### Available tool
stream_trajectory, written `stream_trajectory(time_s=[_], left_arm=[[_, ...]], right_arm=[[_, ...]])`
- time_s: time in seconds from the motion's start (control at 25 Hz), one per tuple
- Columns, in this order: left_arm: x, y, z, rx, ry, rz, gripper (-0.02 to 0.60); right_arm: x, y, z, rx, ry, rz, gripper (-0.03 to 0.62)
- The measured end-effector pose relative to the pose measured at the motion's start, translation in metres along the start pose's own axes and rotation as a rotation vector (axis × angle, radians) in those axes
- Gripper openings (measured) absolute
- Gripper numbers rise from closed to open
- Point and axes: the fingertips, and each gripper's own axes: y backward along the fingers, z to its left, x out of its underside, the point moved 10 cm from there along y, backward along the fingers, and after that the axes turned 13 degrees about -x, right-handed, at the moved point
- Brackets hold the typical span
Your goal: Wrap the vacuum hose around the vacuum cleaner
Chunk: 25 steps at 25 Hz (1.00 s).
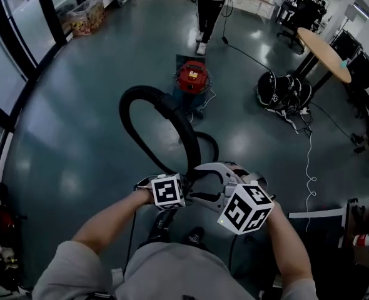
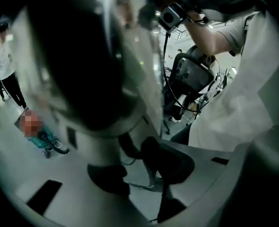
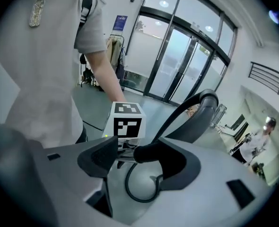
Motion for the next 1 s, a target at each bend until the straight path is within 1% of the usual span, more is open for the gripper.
stream_trajectory(time_s=[0.08, 0.16, 0.28, 0.4, 0.48, 0.56, 0.68, 0.76, 0.84, 1.0], left_arm=[[0.013, 0.004, 0.004, -0.021, 0.004, 0.006, 0.153], [0.030, 0.004, 0.010, -0.034, -0.011, 0.051, 0.153], [0.051, 0.000, 0.014, -0.002, -0.077, 0.143, 0.153], [0.067, 0.005, 0.019, 0.023, -0.143, 0.219, 0.153], [0.076, 0.012, 0.022, 0.043, -0.159, 0.263, 0.153], [0.081, 0.020, 0.022, 0.069, -0.161, 0.296, 0.153], [0.081, 0.028, 0.022, 0.088, -0.182, 0.314, 0.153], [0.079, 0.027, 0.021, 0.091, -0.210, 0.315, 0.153], [0.080, 0.026, 0.020, 0.095, -0.219, 0.334, 0.153], [0.091, 0.027, 0.016, 0.113, -0.216, 0.387, 0.153]], right_arm=[[-0.007, -0.010, -0.009, -0.036, 0.031, 0.040, 0.264], [-0.014, -0.018, -0.016, -0.073, 0.052, 0.065, 0.264], [-0.025, -0.021, -0.026, -0.085, 0.093, 0.086, 0.264], [-0.050, -0.025, -0.039, -0.098, 0.188, 0.154, 0.264], [-0.071, -0.032, -0.047, -0.122, 0.282, 0.243, 0.264], [-0.085, -0.043, -0.053, -0.167, 0.378, 0.360, 0.264], [-0.090, -0.061, -0.060, -0.281, 0.470, 0.536, 0.264], [-0.086, -0.074, -0.060, -0.363, 0.501, 0.652, 0.264], [-0.078, -0.085, -0.059, -0.429, 0.519, 0.774, 0.264], [-0.063, -0.105, -0.054, -0.507, 0.532, 0.985, 0.264]])
